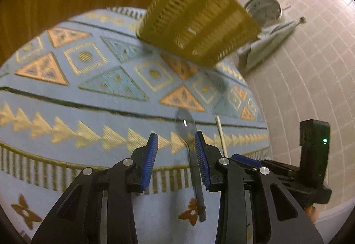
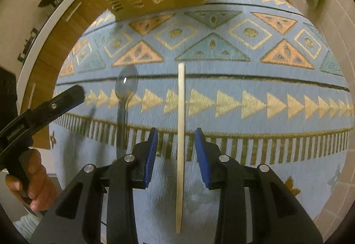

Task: Organize utensils
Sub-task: 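Move both tools back down to the last utensils on the rug, then grasp the last clear spoon with the left tool while the right tool grasps the last chopstick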

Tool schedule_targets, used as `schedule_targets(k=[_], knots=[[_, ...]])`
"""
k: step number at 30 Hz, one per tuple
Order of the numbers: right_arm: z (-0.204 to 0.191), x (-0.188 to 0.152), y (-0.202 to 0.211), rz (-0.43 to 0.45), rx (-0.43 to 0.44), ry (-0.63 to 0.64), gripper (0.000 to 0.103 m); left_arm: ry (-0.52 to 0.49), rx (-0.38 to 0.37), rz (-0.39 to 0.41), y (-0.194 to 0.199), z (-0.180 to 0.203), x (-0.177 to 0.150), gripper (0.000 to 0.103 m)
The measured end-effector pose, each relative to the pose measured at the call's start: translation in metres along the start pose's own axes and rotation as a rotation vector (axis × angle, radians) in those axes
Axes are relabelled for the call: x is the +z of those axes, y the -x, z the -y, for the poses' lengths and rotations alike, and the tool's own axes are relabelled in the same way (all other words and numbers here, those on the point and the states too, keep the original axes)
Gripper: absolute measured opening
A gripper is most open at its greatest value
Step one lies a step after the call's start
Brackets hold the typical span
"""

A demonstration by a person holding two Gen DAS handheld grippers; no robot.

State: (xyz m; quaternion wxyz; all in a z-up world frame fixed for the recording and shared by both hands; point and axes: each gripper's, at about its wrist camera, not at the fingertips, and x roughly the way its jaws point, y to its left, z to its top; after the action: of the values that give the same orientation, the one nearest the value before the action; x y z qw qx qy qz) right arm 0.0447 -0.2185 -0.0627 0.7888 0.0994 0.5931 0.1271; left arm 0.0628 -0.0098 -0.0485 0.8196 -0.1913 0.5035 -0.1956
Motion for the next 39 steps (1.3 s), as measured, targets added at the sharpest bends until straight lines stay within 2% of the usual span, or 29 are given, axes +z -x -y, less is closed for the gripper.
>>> schedule_targets(k=[6,10,16,18,20,21,23,24,25,27,32,39], knots=[[-0.014,-0.01,-0.002,0.018,-0.074,0.063,0.031,-0.069,0.086,-0.053,-0.025,0.025,-0.016,0.032],[-0.02,-0.015,-0.003,0.04,-0.133,0.116,0.029,-0.156,0.193,-0.017,-0.034,0.048,-0.02,0.033],[-0.013,-0.022,0.001,0.067,-0.153,0.11,0.017,-0.238,0.275,-0.02,-0.046,0.069,-0.026,0.037],[-0.01,-0.025,0.003,0.074,-0.165,0.105,0.008,-0.276,0.307,-0.022,-0.05,0.076,-0.028,0.038],[-0.007,-0.026,0.004,0.079,-0.162,0.098,0.006,-0.319,0.354,-0.016,-0.057,0.084,-0.029,0.038],[-0.005,-0.027,0.005,0.08,-0.154,0.091,0.005,-0.346,0.384,-0.011,-0.06,0.087,-0.03,0.037],[-0.003,-0.028,0.005,0.079,-0.148,0.086,0.005,-0.388,0.44,-0.002,-0.063,0.091,-0.033,0.024],[-0.003,-0.028,0.005,0.079,-0.147,0.086,0.005,-0.408,0.466,0.004,-0.064,0.092,-0.034,0.021],[-0.004,-0.028,0.004,0.079,-0.148,0.085,0.005,-0.42,0.472,0.005,-0.064,0.094,-0.033,0.015],[-0.003,-0.028,0.004,0.079,-0.141,0.085,0.005,-0.431,0.464,0.002,-0.063,0.093,-0.032,0.011],[-0.003,-0.022,0.006,0.077,-0.117,0.065,0.005,-0.401,0.394,-0.006,-0.053,0.081,-0.027,0.01],[-0.005,-0.004,0.003,0.023,-0.113,0.085,0.007,-0.373,0.363,0.019,-0.036,0.065,-0.018,0.01]])
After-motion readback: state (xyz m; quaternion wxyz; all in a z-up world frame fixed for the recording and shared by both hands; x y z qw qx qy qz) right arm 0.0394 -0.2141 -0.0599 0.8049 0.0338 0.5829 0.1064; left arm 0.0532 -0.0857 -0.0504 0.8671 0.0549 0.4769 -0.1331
